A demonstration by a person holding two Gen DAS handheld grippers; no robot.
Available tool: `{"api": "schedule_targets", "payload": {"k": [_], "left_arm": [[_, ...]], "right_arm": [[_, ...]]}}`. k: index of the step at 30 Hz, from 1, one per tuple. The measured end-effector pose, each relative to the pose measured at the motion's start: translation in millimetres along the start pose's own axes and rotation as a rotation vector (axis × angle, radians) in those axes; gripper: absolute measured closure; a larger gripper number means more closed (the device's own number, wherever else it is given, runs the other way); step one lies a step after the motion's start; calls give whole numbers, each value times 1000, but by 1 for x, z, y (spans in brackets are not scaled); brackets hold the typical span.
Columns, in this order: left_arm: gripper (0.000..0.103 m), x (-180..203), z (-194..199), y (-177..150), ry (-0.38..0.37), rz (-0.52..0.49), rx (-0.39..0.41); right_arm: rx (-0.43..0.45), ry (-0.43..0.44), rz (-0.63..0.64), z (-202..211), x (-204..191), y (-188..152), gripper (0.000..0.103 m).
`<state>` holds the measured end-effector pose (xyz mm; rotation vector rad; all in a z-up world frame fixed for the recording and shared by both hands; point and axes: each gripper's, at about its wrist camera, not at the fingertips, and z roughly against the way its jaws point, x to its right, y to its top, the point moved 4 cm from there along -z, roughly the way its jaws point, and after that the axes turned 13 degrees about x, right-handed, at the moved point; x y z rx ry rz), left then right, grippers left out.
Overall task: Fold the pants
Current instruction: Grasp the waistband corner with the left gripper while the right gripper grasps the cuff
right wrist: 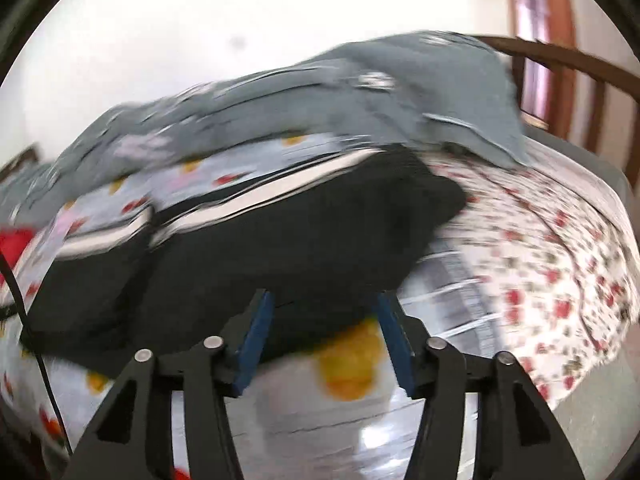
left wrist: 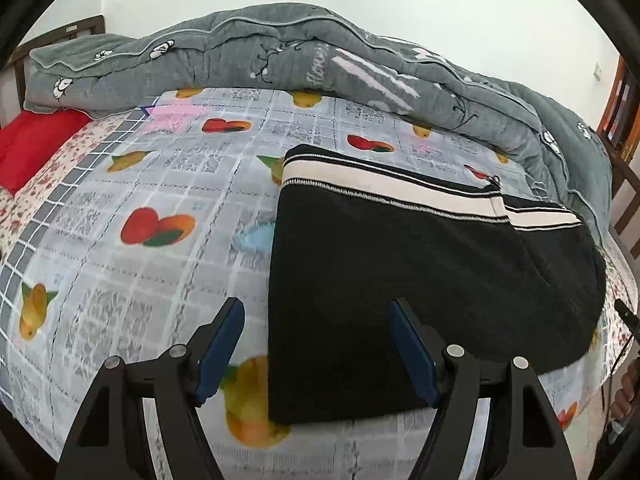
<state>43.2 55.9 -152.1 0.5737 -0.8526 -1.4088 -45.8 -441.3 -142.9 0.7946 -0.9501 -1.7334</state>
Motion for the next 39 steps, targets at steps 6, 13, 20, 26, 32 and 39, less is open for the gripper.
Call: {"api": "schedule_targets", "payload": {"k": [6,13,20,26,32,39], "left_arm": [[33,-8,-31,7,-34,51,-62],[59,-32,-73,5,-137,162,-161],[82,-28,-96,8,-204,212,-180],[93,-18,-87,31,-153,174,-124],[93,-55,-68,61,-154,207,-40],[93,-139,-55,81,50,188,-14]], "right_arm": [[-66,32,-200,-53,47,11,48],[-130,20,-258,-118,46,14,49],[-82,-64,-164,-127,25,32,88],[78,-48,-21,-85,-24,80,92],[158,36,72,-56,-89,124,93],[195,225,154,-42,-180,125,93]]}}
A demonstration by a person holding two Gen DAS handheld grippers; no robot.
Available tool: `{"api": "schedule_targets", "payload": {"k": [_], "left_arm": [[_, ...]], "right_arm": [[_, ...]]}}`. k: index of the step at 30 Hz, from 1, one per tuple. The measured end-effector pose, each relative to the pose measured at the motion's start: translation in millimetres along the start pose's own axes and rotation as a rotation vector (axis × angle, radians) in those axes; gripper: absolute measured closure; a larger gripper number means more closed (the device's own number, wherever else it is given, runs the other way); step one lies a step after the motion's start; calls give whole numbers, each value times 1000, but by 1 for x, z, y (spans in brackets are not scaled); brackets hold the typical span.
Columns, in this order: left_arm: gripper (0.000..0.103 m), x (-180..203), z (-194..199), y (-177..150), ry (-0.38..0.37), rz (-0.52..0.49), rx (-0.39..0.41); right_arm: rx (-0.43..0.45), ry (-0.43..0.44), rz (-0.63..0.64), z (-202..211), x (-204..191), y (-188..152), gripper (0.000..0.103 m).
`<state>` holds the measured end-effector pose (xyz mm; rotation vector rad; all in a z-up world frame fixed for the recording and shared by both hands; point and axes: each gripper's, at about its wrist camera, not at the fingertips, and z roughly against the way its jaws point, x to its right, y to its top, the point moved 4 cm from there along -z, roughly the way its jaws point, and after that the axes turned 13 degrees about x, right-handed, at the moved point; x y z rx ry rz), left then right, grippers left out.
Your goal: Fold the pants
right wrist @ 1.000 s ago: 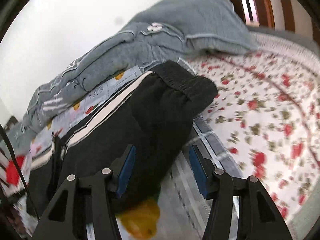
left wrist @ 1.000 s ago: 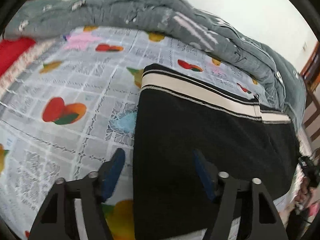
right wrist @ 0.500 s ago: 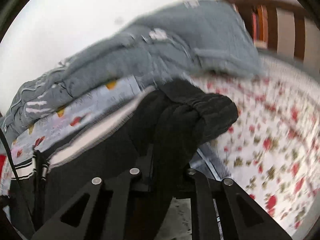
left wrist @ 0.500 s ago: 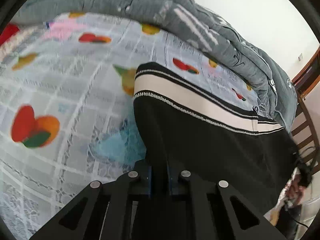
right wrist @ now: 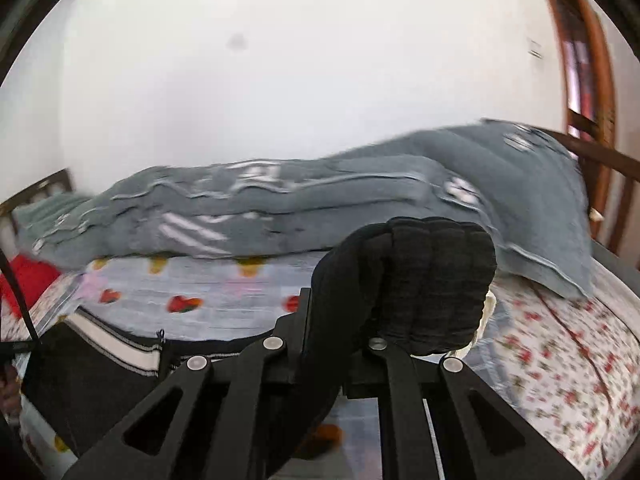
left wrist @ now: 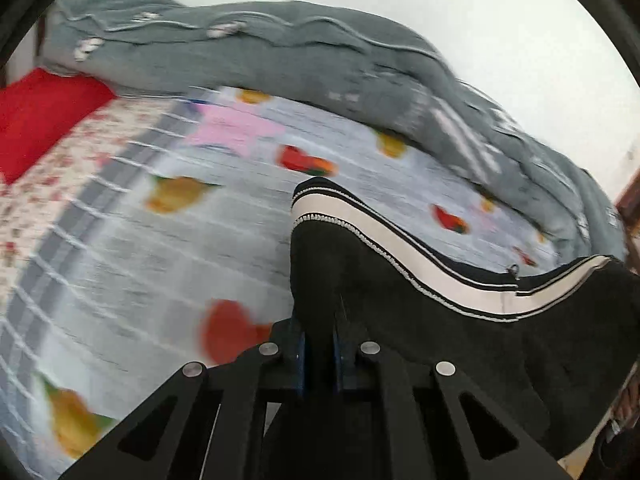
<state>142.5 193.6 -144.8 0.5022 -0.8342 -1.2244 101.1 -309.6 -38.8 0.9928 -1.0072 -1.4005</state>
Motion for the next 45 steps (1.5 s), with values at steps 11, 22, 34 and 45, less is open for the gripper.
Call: {"api": "schedule_targets", "payload": {"k": [11,22,34,45], "left_arm": [[80,-55,-14,-20,98,-12,-59],[42,-50,36,-61,224,-93,-26],[37,13,63,-97,81,-133,3],[32,32,55,-113,146,-134,-47]], "right_arm": [[-338,-40,-48,-44,21,-130,88],[-334,-135,-45,23,44,-138,62],[-225,67,4,26,-14,-120,62],[-420,63,-127,-12,9,-159,71]]}}
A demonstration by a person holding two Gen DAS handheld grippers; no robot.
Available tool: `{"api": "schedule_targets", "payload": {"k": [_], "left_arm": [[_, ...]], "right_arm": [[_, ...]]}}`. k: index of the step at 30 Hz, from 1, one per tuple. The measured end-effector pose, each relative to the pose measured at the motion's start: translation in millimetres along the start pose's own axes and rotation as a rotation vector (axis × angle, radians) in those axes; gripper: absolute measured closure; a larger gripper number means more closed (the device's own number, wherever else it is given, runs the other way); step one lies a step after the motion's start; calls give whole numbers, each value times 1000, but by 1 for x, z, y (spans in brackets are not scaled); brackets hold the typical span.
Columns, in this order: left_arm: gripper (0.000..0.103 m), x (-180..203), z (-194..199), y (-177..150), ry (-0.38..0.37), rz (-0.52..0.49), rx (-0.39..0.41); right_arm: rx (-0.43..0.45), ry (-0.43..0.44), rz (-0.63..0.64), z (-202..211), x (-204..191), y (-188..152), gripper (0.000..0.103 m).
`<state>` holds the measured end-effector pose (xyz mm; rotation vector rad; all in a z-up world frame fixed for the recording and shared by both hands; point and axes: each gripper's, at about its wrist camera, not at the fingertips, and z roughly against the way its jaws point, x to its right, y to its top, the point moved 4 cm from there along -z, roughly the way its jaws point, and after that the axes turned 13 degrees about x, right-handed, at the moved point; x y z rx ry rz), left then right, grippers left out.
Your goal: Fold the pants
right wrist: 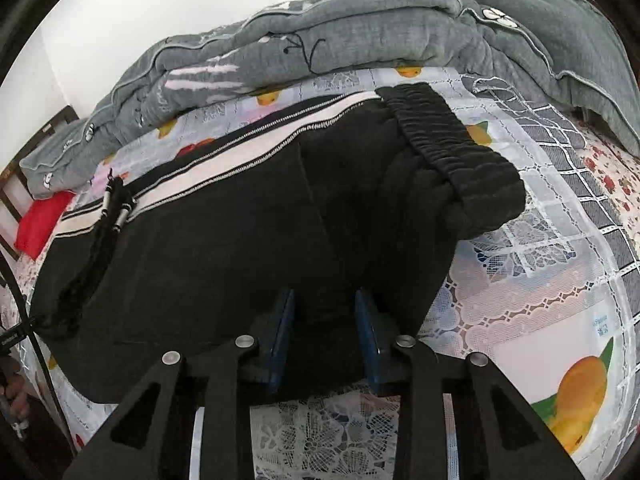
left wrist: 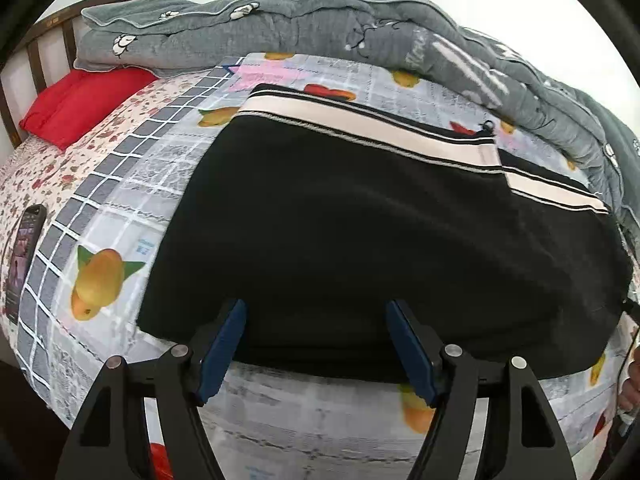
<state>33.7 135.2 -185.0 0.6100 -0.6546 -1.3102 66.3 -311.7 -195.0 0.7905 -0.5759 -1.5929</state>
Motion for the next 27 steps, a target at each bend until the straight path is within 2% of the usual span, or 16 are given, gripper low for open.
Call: {"api": "schedule_targets", "payload": {"k": [3,8,11,17,20,22,27], "left_arm": [[32,12,-3,-6,9,-29,-4],[32,15,-6,-12,41,-22,14],[31,13,-6,-12,36,-8,18],[24,15,-7,-16,16,-25,47],[24,14,-6,-18,9,-27,74],[24,13,-4,-19,-1,-24,91],[24,-3,22,-28,-77,49,135]], "right_arm": [[9,-4,15,0,-4,-5,69],[26,15,13,-3,-8,-8,51],[27,3,75,-7,-18,-11,41],[16,-23,104,-13,-27,-14,30],[43,-44,165,-16,-33,-18,27],[40,-46,142,-16,-31,-17,27],[44,-71,155,-18,-35,-18,26]]}}
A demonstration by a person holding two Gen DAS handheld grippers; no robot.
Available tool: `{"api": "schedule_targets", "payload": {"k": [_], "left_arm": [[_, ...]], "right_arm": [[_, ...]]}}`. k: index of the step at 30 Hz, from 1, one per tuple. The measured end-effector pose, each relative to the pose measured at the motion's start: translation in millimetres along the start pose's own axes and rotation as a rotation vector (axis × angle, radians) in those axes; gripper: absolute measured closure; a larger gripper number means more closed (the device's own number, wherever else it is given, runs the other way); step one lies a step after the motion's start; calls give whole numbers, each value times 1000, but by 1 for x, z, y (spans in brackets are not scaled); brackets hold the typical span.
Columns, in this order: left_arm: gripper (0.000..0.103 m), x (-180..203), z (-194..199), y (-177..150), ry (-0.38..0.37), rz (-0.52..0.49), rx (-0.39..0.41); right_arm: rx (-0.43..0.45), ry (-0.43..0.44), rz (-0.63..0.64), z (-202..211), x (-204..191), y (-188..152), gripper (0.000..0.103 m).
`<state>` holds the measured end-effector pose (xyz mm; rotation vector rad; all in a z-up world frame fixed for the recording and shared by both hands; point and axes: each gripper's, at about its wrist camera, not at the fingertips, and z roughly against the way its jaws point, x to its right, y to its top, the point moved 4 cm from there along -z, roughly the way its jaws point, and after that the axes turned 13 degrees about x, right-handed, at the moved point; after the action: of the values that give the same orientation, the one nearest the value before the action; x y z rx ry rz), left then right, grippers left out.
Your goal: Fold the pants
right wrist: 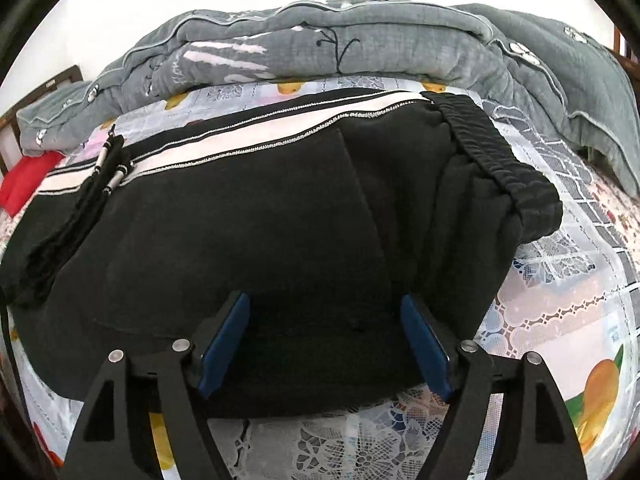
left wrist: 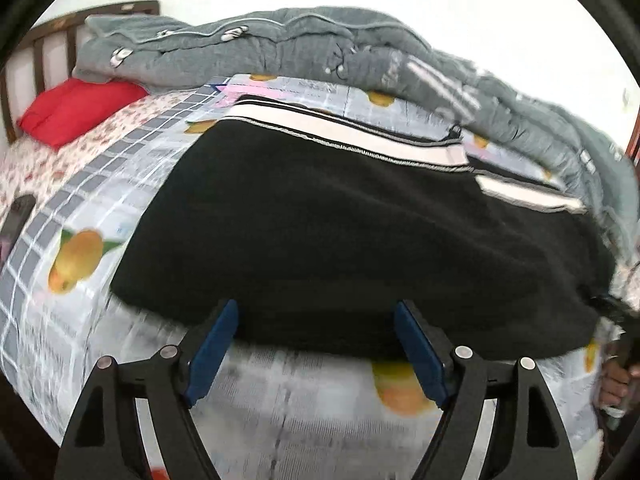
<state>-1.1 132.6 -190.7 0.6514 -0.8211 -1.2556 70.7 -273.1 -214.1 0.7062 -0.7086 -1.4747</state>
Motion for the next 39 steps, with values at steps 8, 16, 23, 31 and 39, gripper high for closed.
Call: {"api": "schedule_targets", "payload": {"k": [8,16,23,31,39], "left_arm": [[25,-64,34,-19,-85,241,52],[24,-97,13,-8,-171,403,76],[26,-111,-10,11,-162,448,82],[63,-120,-21,16,-47,475,83],[87,-91,2,48,53,356,150]], "right_arm": [[13,-8,-16,1,1,0,25],[-11,2,-12,15,1,0,25],[-2,-15,41,47,-4,-12,25],[0,8,-59,70,6,-28,30],[25,23,-39,86,14,-31,35]]}}
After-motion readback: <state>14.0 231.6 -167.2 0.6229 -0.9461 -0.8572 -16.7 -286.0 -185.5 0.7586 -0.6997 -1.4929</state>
